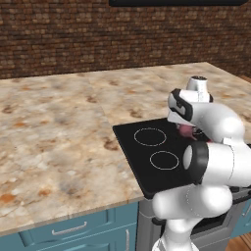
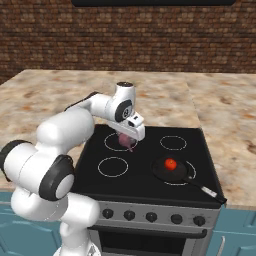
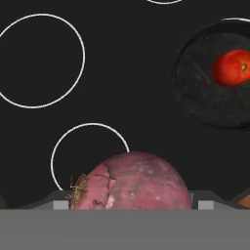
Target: Place the pan on the front right burner on the stove. Then place the tomato and the onion in the pan and turn on the front right burner.
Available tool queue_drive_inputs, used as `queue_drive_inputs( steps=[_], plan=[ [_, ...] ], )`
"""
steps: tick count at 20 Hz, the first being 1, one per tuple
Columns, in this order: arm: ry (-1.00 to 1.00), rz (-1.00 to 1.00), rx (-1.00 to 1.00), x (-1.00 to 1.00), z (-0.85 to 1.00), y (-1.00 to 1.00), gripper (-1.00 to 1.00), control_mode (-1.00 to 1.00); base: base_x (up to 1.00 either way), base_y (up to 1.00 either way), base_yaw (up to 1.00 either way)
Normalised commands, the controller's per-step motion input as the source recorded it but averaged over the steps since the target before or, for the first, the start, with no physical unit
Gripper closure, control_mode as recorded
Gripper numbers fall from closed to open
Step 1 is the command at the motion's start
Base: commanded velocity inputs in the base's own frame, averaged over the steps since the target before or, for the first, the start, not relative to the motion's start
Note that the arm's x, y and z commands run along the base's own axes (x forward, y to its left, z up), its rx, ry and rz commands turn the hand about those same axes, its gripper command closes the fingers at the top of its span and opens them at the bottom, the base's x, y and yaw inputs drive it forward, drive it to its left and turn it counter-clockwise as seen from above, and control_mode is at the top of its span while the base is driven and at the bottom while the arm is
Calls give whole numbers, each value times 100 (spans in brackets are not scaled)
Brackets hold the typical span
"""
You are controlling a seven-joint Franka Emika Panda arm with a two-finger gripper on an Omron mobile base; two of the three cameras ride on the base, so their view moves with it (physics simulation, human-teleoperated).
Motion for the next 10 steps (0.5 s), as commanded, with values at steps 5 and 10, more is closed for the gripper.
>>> queue_drive_inputs(
  steps=[5, 10],
  plan=[
    [0, 0, 0, -1, 0, -57, 100, -100, 0, 0, 0],
    [-2, 0, 0, -1, -4, -43, 100, -100, 0, 0, 0]
  ],
)
